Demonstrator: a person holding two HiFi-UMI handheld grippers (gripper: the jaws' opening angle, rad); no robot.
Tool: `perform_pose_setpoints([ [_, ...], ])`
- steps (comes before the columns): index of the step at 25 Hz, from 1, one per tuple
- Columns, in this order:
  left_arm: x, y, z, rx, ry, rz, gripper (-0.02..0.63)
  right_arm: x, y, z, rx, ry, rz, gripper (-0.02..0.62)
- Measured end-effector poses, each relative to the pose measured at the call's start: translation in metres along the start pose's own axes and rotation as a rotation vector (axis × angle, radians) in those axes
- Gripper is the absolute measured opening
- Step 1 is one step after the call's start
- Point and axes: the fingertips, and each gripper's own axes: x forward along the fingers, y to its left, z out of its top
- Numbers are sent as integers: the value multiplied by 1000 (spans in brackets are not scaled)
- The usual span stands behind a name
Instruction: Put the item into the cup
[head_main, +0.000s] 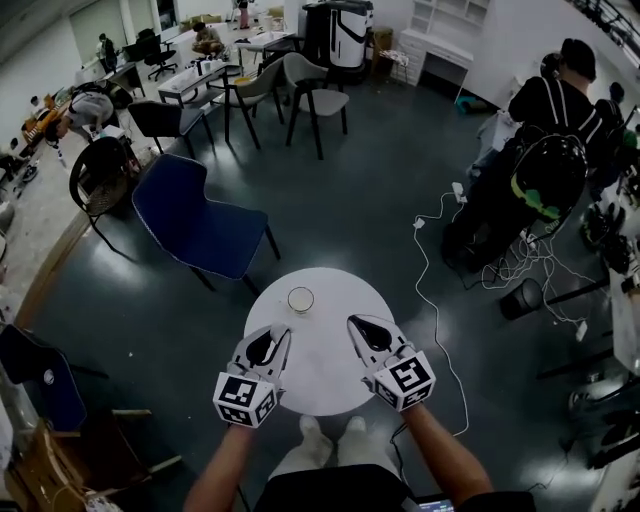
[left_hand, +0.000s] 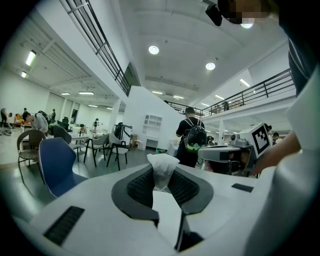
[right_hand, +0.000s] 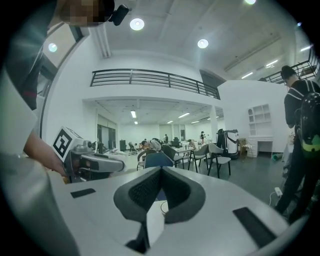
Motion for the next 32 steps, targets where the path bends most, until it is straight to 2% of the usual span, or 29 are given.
perform_pose_setpoints([
  [9,45,20,-12,23,48,4,80,14,-33,-15,35,16,-25,17],
  [15,82,33,-45,59,114,-7,80,30,-53,-39,44,29,-19,15],
  [22,125,42,-91,53,188,-40,80,35,-76,-79,70,63,-42,15],
  [26,157,51,-118,117,243,-45,80,39,-91,-103,82,80,-52,17],
  [32,194,53,-126,175,267,-61,80,41,-108,-121,108,95,-70,15],
])
